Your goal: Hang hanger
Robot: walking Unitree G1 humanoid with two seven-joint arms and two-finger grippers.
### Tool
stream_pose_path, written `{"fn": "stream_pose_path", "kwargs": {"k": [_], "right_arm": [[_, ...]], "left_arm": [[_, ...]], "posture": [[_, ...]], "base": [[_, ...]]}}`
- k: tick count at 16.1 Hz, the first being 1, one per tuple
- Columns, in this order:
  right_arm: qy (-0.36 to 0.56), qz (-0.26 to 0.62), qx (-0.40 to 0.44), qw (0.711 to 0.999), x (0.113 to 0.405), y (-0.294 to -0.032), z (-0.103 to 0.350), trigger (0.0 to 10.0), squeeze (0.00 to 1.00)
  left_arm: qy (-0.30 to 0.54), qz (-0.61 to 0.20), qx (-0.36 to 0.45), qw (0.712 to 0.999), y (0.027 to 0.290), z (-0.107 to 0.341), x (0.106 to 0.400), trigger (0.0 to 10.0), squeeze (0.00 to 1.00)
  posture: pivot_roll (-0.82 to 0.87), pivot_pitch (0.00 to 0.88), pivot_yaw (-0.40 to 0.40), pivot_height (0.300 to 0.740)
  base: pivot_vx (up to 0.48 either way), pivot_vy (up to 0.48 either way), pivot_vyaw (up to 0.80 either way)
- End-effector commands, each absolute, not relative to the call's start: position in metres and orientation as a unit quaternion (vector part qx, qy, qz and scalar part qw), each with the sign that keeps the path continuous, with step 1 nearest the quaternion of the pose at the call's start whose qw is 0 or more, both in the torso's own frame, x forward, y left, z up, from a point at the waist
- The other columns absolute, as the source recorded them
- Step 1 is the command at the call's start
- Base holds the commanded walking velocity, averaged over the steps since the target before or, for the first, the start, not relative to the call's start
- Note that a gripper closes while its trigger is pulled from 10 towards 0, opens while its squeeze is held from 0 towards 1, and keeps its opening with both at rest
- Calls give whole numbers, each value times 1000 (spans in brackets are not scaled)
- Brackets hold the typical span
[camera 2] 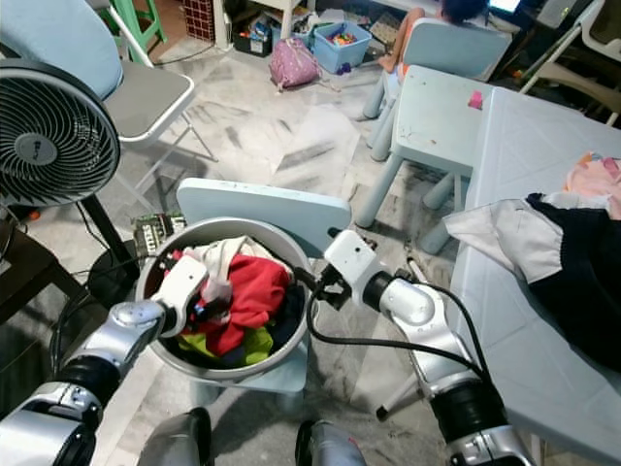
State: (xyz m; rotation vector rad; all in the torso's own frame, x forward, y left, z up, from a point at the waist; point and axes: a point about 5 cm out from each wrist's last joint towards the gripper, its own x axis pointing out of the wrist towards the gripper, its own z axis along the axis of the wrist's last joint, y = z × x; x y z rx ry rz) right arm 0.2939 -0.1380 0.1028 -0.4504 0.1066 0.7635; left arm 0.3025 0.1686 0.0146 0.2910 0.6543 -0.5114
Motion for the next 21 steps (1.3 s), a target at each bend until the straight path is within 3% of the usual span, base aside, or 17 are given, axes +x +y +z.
{"fn": "stream_pose_path", "kwargs": {"k": [1,4,9,12,19,21], "right_arm": [[56,372,-224,899,292,-142,103,10000,0],[56,374,-224,898,293,-140,103,10000,0],[60,377,-228,896,295,-139,101,10000,0],[56,378,-228,896,299,-136,101,10000,0],[51,363,-230,901,303,-136,100,10000,0],[44,356,-229,905,305,-135,101,10000,0]], "left_arm": [[333,-242,134,902,175,10,299,0,0],[329,-221,141,907,190,8,291,0,0],[249,-94,121,956,214,17,259,0,0],[228,-39,94,968,222,20,249,0,0],[178,-24,83,980,226,43,274,0,0],[93,-52,136,985,212,70,287,0,0]], "posture": [[-25,158,-118,740],[-19,156,-119,740],[11,159,-134,740],[21,153,-138,740],[16,129,-121,740],[23,127,-118,740]], "base": [[0,0,0],[0,0,0],[0,0,0],[0,0,0],[0,0,0],[0,0,0]]}}
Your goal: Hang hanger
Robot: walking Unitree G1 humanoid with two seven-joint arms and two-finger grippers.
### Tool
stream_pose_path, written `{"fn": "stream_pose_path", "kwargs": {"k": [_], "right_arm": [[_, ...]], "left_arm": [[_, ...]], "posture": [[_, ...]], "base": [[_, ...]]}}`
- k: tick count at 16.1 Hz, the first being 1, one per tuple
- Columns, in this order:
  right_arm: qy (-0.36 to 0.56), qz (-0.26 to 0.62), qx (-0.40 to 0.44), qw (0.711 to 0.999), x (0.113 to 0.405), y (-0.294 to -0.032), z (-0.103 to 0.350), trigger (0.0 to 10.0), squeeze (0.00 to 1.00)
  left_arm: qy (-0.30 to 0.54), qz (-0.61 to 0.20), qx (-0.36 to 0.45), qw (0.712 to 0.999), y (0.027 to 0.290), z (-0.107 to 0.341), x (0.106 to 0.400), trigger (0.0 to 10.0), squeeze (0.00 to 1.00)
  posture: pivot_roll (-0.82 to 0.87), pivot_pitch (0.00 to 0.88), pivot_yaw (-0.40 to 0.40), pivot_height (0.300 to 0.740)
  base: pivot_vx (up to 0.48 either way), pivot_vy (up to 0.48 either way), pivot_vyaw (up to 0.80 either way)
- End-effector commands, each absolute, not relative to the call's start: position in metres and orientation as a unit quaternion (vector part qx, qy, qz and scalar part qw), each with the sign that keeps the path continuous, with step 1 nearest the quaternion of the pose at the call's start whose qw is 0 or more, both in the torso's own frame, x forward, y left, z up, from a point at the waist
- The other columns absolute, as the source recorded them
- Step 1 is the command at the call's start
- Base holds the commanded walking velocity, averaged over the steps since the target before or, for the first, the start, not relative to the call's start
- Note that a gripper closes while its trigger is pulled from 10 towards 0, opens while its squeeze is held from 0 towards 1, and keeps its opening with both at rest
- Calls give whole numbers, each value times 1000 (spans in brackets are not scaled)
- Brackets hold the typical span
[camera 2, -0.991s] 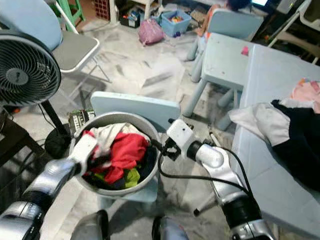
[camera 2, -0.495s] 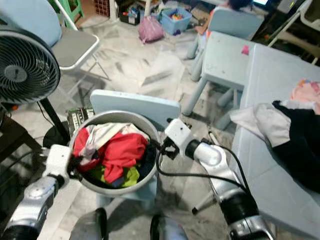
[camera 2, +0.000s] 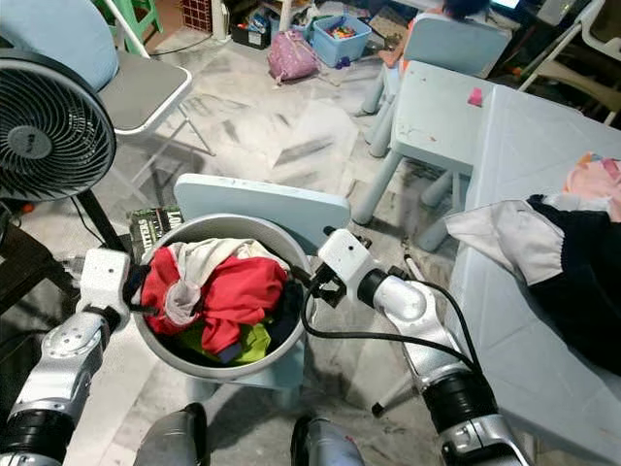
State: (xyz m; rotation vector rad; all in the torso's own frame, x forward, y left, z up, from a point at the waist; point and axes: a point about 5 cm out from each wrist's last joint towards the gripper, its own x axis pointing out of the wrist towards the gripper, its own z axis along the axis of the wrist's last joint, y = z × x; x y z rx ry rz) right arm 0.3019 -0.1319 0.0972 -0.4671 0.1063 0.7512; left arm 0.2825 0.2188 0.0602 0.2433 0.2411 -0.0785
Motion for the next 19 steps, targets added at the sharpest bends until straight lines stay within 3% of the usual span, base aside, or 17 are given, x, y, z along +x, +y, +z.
{"fn": "stream_pose_path", "kwargs": {"k": [1,2,5,8,14,19], "right_arm": [[42,355,-229,905,305,-135,101,10000,0],[41,354,-230,905,306,-134,101,10000,0],[37,349,-234,907,308,-133,101,10000,0],[40,346,-234,908,307,-133,99,10000,0],[45,350,-231,906,305,-133,95,10000,0],[48,354,-231,905,303,-132,94,10000,0]], "left_arm": [[78,-70,145,984,205,75,289,10000,157],[76,-113,141,981,192,76,288,10000,1000],[118,-220,173,953,168,59,273,10000,1000],[164,-277,182,929,162,47,258,10000,1000],[221,-243,192,925,184,40,264,10000,1000],[242,-253,192,917,182,35,265,10000,1000]], "posture": [[27,126,-118,740],[30,125,-116,740],[33,128,-110,740],[36,132,-108,740],[33,138,-101,740],[27,145,-103,740]], "base": [[0,0,0],[0,0,0],[0,0,0],[0,0,0],[0,0,0],[0,0,0]]}}
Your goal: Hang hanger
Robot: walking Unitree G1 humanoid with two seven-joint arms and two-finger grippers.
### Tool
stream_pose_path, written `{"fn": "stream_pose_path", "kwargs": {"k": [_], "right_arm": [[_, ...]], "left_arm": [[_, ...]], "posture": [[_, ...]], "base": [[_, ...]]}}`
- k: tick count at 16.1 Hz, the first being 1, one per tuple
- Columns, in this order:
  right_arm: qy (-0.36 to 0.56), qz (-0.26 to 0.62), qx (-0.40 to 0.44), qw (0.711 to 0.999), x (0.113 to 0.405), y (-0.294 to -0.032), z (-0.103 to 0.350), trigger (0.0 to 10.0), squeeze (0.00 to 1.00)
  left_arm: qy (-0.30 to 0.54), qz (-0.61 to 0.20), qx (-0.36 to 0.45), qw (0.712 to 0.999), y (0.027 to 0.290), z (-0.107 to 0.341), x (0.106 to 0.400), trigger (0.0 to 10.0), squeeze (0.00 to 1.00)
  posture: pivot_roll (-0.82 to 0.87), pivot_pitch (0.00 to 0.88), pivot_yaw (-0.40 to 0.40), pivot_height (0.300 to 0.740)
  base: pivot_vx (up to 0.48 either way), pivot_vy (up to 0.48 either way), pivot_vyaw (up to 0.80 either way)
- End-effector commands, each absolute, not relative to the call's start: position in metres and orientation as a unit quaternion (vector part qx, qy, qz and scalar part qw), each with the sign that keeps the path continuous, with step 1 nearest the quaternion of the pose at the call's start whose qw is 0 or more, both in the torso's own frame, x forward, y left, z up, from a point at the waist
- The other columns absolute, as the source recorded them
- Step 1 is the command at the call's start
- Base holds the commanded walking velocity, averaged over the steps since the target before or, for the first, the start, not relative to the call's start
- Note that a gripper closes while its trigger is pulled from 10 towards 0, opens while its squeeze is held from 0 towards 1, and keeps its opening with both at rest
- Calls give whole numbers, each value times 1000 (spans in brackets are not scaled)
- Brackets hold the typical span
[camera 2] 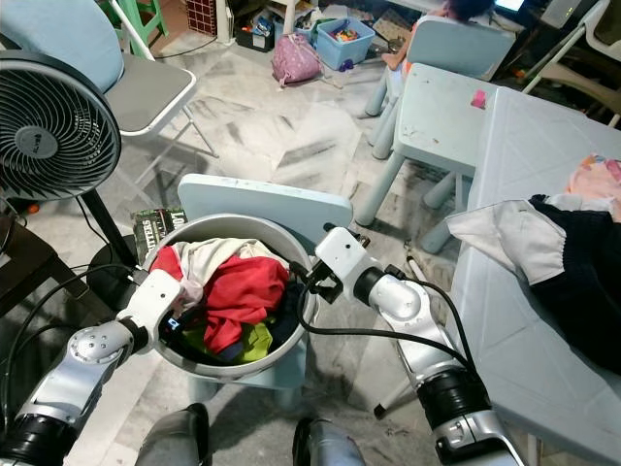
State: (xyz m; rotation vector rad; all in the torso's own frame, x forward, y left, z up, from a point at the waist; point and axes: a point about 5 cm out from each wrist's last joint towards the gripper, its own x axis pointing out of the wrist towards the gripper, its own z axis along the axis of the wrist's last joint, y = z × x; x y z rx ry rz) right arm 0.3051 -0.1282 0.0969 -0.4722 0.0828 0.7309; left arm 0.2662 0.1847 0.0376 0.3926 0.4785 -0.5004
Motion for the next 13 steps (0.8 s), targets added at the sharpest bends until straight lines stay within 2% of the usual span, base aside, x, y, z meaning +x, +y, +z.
{"fn": "stream_pose_path", "kwargs": {"k": [1,4,5,8,9,10,13], "right_arm": [[49,356,-231,904,302,-131,93,10000,0],[49,359,-233,902,302,-130,93,10000,0],[51,360,-234,902,301,-131,92,10000,0],[52,361,-234,901,300,-131,92,10000,0],[52,361,-234,901,300,-131,92,10000,0],[53,362,-234,901,300,-130,91,10000,0],[54,363,-234,900,300,-130,91,10000,0]], "left_arm": [[260,-264,201,907,183,27,262,10000,1000],[274,-251,198,907,191,21,263,10000,1000],[276,-230,213,909,202,24,270,10000,1000],[286,-226,219,905,207,21,269,10000,1000],[288,-231,214,905,207,20,268,4824,1000],[296,-236,202,903,208,17,265,0,0],[310,-229,199,901,215,12,261,0,0]], "posture": [[27,145,-103,740],[25,145,-104,740],[24,147,-103,740],[22,148,-101,740],[22,148,-101,740],[23,151,-102,740],[25,151,-105,740]], "base": [[0,0,0],[0,0,0],[0,0,0],[0,0,0],[0,0,0],[0,0,0],[0,0,0]]}}
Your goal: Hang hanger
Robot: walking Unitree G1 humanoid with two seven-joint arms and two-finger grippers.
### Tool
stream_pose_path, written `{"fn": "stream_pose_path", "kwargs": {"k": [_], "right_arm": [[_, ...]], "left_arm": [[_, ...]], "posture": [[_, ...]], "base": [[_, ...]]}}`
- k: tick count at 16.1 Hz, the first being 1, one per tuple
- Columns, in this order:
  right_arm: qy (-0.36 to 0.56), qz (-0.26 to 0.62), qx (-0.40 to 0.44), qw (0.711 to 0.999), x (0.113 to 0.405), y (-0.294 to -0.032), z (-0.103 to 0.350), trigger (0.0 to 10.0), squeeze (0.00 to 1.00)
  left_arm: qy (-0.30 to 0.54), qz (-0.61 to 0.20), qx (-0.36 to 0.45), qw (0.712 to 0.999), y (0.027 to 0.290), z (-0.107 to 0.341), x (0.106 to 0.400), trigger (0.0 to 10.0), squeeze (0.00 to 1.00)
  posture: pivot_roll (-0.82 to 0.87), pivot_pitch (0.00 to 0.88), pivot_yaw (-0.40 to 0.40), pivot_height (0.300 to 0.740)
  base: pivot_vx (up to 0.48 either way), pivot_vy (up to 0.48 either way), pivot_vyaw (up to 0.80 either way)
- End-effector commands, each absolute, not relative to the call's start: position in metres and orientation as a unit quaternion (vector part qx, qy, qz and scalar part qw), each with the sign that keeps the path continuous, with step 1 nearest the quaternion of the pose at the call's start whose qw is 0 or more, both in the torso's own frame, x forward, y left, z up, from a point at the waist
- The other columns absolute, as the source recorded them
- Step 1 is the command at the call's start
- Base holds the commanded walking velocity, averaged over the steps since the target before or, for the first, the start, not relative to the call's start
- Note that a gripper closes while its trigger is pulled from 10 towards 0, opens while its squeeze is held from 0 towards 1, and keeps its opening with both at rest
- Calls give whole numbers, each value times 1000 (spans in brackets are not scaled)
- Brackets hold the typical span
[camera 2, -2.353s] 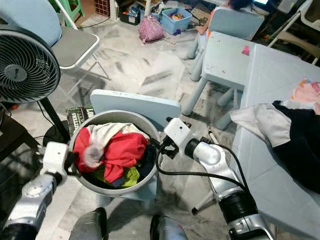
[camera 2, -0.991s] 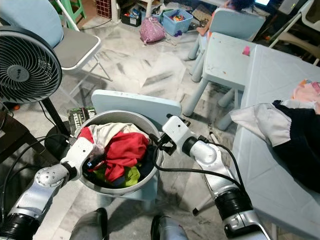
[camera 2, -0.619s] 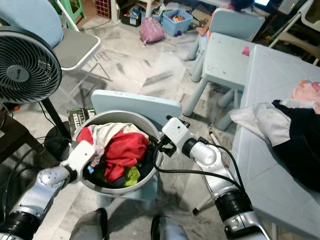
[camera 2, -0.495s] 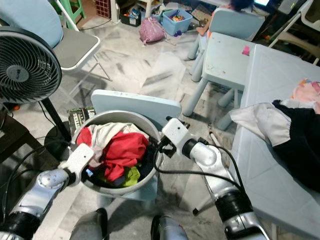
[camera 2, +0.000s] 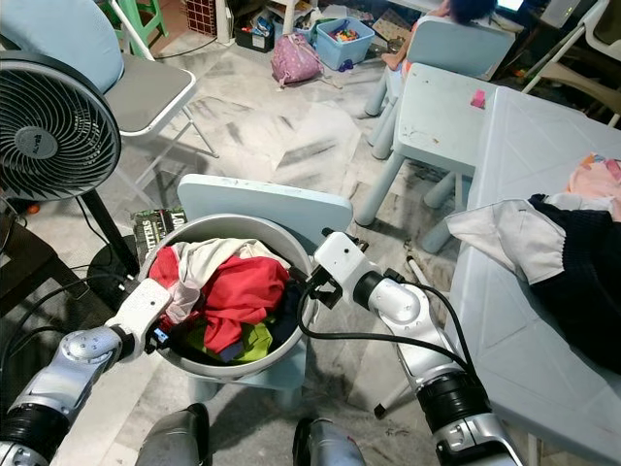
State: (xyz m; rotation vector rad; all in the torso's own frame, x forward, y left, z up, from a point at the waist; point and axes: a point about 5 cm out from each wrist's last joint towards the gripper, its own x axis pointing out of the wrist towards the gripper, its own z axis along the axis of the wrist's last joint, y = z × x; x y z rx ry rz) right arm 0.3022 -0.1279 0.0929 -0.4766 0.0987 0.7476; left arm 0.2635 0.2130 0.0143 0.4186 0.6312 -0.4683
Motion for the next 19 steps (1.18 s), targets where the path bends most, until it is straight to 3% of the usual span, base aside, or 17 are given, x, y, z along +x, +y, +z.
{"fn": "stream_pose_path", "kwargs": {"k": [1,10,17,19], "right_arm": [[53,362,-235,900,301,-130,92,10000,0],[53,361,-235,901,302,-129,92,10000,0],[44,359,-217,907,302,-127,94,10000,0],[49,392,-201,897,293,-124,92,10000,0]], "left_arm": [[313,-230,198,900,216,11,261,0,0],[312,-220,194,904,218,10,261,0,0],[265,-164,199,929,228,22,274,0,0],[244,-151,199,937,229,28,280,0,0]], "posture": [[26,149,-104,740],[25,147,-106,740],[25,142,-102,740],[27,138,-96,740]], "base": [[0,0,0],[0,0,0],[0,0,0],[0,0,0]]}}
